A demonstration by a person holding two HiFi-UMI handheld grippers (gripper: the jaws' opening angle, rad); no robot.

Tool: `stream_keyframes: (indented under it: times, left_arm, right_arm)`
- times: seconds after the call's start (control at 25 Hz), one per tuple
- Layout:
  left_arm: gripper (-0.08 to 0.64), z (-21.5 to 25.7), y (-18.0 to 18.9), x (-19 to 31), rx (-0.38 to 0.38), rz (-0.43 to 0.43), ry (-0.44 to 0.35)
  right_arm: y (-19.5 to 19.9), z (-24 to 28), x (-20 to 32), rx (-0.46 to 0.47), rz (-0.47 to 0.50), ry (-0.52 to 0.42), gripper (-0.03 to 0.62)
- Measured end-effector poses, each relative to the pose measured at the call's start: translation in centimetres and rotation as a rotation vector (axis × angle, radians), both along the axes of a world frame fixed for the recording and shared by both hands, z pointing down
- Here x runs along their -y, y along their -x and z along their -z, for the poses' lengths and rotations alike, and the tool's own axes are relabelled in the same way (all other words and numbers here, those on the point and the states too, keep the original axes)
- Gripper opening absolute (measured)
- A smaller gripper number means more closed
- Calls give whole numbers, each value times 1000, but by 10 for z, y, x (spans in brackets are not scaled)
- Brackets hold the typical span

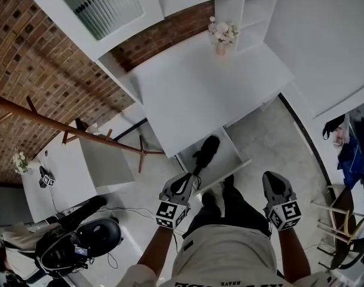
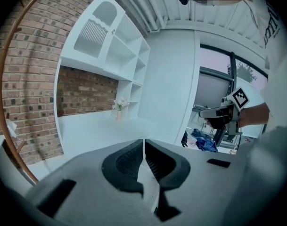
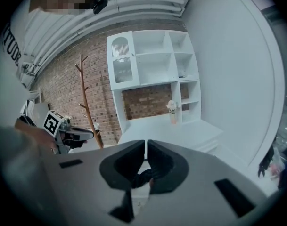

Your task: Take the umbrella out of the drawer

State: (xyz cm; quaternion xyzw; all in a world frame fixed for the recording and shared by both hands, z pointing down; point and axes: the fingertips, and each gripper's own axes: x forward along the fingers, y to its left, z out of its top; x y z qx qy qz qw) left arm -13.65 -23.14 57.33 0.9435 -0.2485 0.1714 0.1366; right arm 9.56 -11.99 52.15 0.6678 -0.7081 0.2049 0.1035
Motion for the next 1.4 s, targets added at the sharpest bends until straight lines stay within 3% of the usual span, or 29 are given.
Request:
stream_keyframes:
  times: [0.16,0.64,1.0,1.4]
  left_arm:
    - [27,-12,-19,8,39,-2,-5]
    - [28,-71,-61,16,144,0,101]
    - [28,-130,-86,38,216,31,171]
    - [30,-197,-105,46,316,-1,228]
  right_arm:
    - [-14,-12,17,20,31,12,35]
    - [-46,-62,50,77,126,115,35]
    - [-65,-104,79,103,196,186,35]
    - [-69,-146,98,142,262,248,35]
